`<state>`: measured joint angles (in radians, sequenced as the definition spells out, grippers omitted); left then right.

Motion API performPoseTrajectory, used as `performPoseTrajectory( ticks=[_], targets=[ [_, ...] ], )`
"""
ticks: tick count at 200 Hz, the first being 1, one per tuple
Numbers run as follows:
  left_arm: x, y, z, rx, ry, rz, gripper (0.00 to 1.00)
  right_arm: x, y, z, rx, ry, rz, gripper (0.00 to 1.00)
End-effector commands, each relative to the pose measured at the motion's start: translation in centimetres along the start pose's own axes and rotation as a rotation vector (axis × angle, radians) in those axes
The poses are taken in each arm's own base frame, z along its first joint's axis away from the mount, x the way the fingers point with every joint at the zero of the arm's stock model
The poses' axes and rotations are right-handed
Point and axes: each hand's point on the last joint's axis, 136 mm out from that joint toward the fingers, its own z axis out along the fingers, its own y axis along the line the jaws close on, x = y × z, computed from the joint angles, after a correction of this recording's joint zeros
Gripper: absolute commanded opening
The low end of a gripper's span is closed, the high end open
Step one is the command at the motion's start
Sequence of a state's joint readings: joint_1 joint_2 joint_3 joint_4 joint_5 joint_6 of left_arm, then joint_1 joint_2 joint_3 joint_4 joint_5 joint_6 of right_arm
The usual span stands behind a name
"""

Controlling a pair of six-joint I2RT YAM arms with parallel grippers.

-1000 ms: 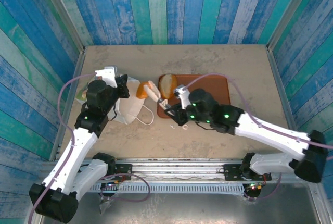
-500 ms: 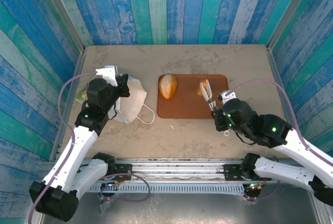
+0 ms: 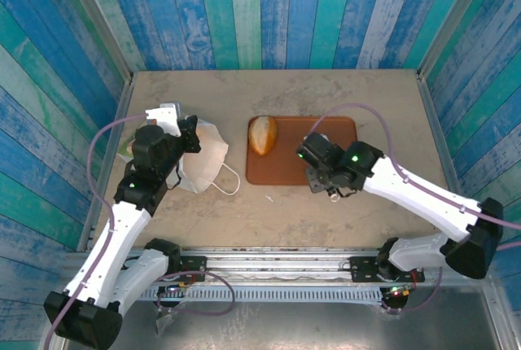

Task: Take the fake bread out of the paper bag

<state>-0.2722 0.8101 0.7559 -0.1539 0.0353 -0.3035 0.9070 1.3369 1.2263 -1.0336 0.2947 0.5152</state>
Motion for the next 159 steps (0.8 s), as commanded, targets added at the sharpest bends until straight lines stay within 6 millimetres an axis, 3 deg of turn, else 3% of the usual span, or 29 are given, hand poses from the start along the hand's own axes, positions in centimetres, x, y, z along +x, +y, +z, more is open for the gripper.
performPoseTrajectory(
  ticks=[1, 41, 68, 120, 159],
  targets=[
    [-1.2, -0.3, -0.7, 0.005, -0.044, 0.016, 0.0, -0.9, 1.3, 0.8, -0.034, 0.041, -0.049, 0.26],
    [-1.2, -0.2, -0.8, 0.002, -0.044, 0.017, 0.0, -2.6, 3.5, 3.3, -0.088, 0.094, -0.104, 0.3],
    [-1.1, -0.1, -0.8, -0.004, -0.044, 0.018, 0.0, -3.5, 3.9, 4.1, -0.112, 0.097, -0.111, 0.35],
    [-1.0, 0.0, -0.7, -0.009, -0.037, 0.022, 0.0, -3.9, 1.6, 3.6, -0.148, 0.071, -0.111, 0.44],
    [-0.8, 0.2, -0.5, -0.014, -0.03, 0.02, 0.0, -1.7, 0.9, 2.8, -0.258, 0.113, -0.176, 0.54]
  ],
)
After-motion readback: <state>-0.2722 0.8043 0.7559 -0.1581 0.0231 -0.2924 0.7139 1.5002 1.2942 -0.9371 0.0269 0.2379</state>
